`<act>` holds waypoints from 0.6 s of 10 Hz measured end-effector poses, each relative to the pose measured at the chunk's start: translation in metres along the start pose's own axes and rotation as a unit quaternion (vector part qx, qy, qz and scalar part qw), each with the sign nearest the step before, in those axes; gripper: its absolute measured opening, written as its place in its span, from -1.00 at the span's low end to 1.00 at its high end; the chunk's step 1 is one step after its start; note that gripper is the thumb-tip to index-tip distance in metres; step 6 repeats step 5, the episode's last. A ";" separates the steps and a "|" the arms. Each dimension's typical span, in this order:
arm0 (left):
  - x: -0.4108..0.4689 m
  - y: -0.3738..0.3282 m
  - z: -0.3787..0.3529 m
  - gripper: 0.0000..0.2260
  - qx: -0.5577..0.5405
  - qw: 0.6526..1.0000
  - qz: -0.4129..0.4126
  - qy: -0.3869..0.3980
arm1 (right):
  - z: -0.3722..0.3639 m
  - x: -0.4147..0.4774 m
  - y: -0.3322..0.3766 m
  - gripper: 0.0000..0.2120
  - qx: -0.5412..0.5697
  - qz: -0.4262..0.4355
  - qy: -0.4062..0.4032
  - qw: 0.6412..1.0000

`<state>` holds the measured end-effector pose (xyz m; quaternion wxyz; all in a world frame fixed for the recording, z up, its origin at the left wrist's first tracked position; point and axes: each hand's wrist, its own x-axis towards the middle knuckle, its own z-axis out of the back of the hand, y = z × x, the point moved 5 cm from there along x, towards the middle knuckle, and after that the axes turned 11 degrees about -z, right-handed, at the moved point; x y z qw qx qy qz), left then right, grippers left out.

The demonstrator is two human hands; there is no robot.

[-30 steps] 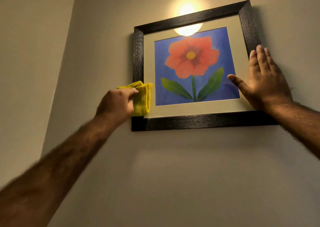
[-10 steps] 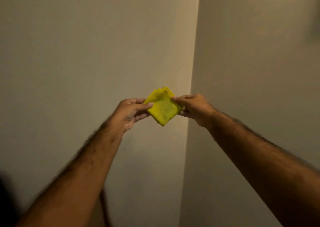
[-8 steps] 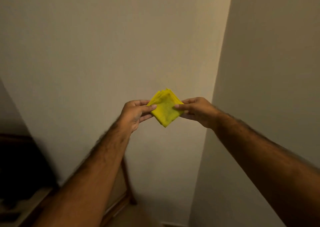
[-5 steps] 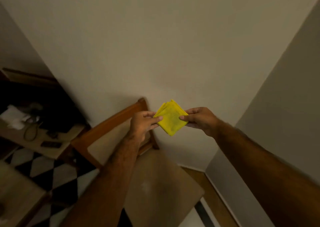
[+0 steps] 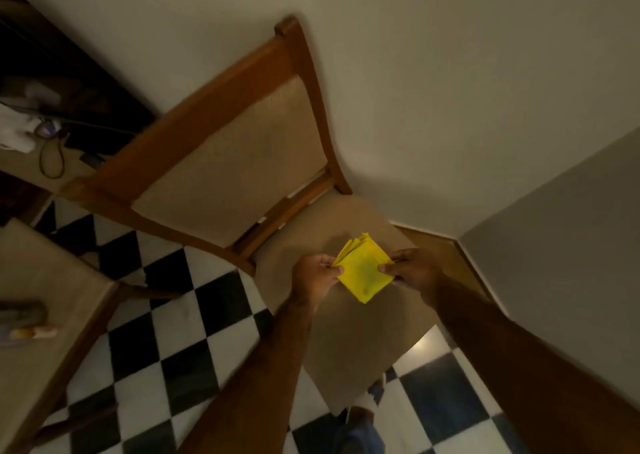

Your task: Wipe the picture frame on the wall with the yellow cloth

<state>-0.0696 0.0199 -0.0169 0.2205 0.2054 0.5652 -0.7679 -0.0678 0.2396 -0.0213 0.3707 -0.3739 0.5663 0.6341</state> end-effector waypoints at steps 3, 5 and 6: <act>0.038 0.112 -0.025 -0.78 0.126 0.991 0.049 -0.003 | -0.027 0.094 -0.089 -0.66 -0.083 -0.025 -0.036 0.996; 0.033 0.080 -0.039 -0.55 0.351 0.930 -0.105 0.028 | -0.034 0.073 -0.077 -0.33 -0.293 0.125 -0.172 0.932; 0.033 0.080 -0.039 -0.55 0.351 0.930 -0.105 0.028 | -0.034 0.073 -0.077 -0.33 -0.293 0.125 -0.172 0.932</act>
